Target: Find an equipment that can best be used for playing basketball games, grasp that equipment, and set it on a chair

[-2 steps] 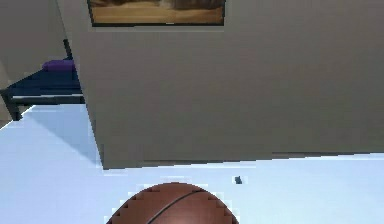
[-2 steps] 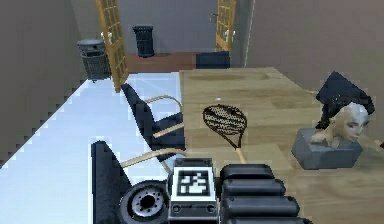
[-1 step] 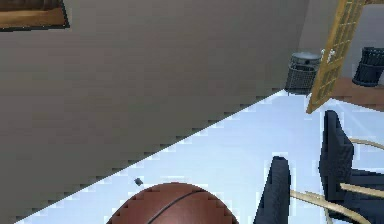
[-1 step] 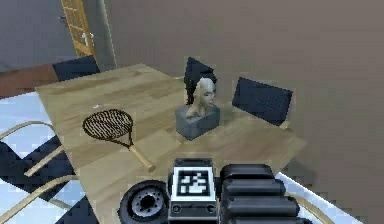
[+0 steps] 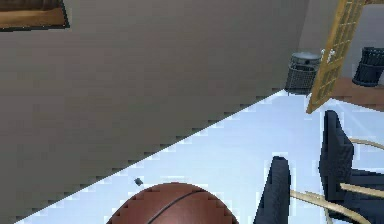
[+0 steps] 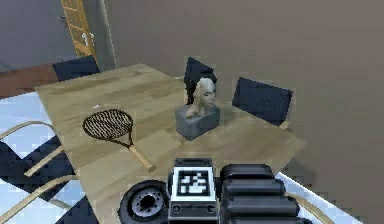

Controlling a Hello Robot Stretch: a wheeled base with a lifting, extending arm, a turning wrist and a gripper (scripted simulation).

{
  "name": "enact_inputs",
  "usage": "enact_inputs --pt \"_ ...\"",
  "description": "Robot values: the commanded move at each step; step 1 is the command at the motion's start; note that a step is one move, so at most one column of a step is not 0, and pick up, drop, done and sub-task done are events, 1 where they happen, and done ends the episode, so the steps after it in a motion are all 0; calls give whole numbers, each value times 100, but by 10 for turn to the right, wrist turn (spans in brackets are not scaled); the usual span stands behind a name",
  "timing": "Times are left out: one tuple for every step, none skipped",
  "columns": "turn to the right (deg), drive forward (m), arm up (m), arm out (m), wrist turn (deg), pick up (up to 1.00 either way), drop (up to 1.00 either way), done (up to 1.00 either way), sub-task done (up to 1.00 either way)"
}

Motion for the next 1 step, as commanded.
enact_inputs --pt "450 0 0 0 0 0 0 0 0"
